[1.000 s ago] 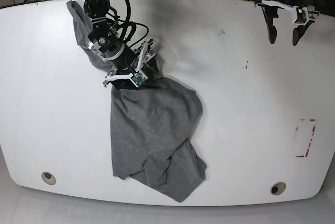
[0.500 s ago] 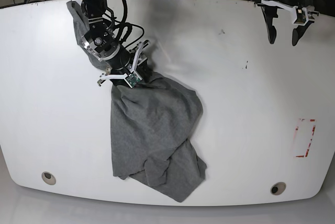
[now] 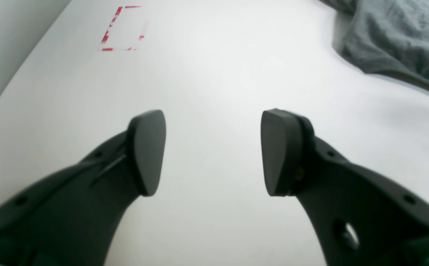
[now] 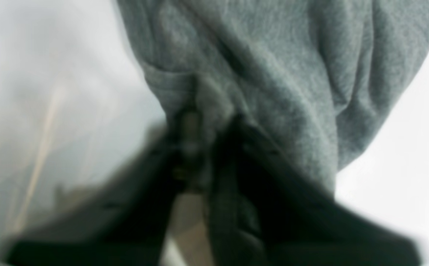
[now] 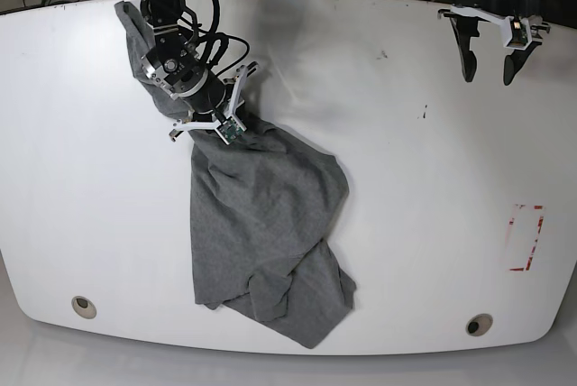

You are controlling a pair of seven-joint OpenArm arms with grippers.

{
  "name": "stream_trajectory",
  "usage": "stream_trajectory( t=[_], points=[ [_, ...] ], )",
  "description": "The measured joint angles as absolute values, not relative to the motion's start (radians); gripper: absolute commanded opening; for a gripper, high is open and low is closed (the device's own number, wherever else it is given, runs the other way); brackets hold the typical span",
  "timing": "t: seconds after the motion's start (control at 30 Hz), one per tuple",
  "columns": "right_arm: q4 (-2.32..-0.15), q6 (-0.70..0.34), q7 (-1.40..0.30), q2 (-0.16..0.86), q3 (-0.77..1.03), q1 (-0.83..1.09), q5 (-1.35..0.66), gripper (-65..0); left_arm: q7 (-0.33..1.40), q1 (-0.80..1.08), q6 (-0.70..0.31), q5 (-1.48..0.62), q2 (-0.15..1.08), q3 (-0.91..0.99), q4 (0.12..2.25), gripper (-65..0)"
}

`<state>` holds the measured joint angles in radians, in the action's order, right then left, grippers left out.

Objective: Fold the T-shirt properly

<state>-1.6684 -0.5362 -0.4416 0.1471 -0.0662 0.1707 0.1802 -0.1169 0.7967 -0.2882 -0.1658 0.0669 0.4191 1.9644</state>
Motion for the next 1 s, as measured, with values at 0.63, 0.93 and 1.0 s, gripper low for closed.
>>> stream_trajectory(
  t=[0.63, 0.93, 1.0],
  points=[
    [-1.922, -0.533, -0.449, 0.149, -0.130, 0.079, 0.187, -65.0, -0.029, 0.714, -0.283, -0.167, 0.067, 0.353, 1.927, -26.8],
    [-1.925, -0.537, -0.463, 0.152, -0.178, -0.183, 0.189, -65.0, 0.191, 0.543, -0.285, -0.167, 0.067, 0.286, 1.921, -26.7],
    [-1.927, -0.537, -0.481, 0.152, -0.200, -0.257, 0.187, -65.0, 0.225, 0.508, -0.288, -0.170, 0.064, 0.271, 1.922, -26.7]
  ],
)
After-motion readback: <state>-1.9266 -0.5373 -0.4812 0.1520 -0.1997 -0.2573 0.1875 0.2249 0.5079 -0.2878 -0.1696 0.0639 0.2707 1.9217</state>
